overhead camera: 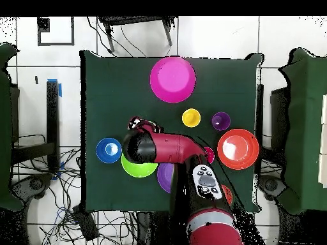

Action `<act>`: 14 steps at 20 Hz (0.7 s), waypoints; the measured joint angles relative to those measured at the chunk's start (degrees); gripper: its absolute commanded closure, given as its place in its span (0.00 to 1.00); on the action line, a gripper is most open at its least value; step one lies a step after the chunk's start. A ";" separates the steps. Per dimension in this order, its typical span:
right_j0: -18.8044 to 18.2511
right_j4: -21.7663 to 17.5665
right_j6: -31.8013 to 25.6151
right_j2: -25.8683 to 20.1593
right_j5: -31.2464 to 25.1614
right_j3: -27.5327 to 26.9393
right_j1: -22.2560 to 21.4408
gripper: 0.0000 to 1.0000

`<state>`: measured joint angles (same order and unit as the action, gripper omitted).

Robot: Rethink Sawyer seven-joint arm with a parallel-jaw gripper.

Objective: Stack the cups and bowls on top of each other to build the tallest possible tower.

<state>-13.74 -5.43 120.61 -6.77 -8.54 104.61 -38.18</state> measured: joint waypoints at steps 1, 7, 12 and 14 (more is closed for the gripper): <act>-0.01 -0.69 0.00 0.00 0.00 -0.01 -0.13 0.00; 0.20 -5.10 0.00 0.07 -0.01 -0.02 -0.49 0.00; 1.51 -6.55 0.00 0.12 0.00 -0.02 -0.32 0.00; 1.99 -6.55 0.00 0.16 -0.01 -0.02 -0.31 0.00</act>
<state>-11.75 -11.98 120.61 -6.61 -8.55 104.59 -38.49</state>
